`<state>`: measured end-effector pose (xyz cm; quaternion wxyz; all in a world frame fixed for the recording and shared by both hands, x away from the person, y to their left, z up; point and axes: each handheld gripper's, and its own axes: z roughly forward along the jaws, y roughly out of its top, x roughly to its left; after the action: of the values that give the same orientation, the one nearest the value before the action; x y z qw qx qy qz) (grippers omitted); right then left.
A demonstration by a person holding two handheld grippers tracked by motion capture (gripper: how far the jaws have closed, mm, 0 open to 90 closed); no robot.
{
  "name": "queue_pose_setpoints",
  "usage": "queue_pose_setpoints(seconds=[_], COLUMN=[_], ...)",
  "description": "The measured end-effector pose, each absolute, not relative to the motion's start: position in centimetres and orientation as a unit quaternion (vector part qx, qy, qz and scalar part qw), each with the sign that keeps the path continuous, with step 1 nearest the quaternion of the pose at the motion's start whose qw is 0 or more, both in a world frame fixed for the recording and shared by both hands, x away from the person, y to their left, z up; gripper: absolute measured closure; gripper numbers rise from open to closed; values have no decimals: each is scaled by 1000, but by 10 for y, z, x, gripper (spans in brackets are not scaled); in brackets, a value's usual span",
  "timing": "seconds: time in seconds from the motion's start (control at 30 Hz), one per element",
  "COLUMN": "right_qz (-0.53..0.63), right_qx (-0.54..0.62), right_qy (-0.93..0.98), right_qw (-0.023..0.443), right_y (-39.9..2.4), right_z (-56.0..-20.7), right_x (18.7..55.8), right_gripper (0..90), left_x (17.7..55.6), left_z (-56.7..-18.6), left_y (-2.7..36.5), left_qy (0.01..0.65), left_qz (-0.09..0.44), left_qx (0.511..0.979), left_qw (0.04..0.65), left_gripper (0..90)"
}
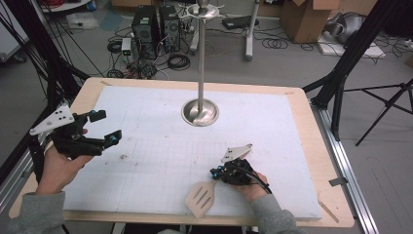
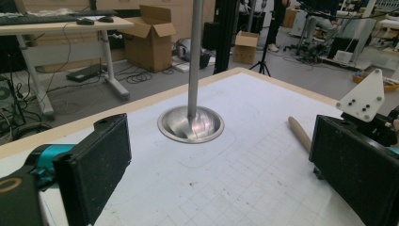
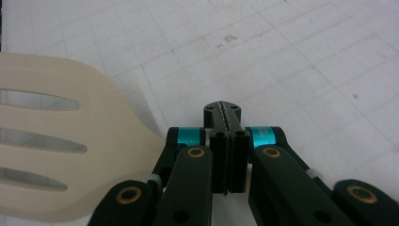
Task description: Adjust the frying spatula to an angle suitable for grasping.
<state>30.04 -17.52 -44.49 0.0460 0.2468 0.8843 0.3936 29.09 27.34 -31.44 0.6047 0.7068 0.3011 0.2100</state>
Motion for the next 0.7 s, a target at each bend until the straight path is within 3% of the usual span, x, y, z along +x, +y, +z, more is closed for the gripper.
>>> queue_pose_setpoints(seconds=[0.33, 0.7], right_qz=[410, 442], right_qx=[253, 267], right_qy=[875, 851], right_qw=[47, 95], right_y=[-186, -217], right_z=[-447, -425], right_x=[297, 297], right_gripper=[900, 900], left_x=[292, 295], left_z=[-314, -312], left_y=[271, 268], left_qy=[299, 291], left_qz=[210, 210], left_qx=[709, 706], left_qw=[603, 611], left_gripper=[66, 66])
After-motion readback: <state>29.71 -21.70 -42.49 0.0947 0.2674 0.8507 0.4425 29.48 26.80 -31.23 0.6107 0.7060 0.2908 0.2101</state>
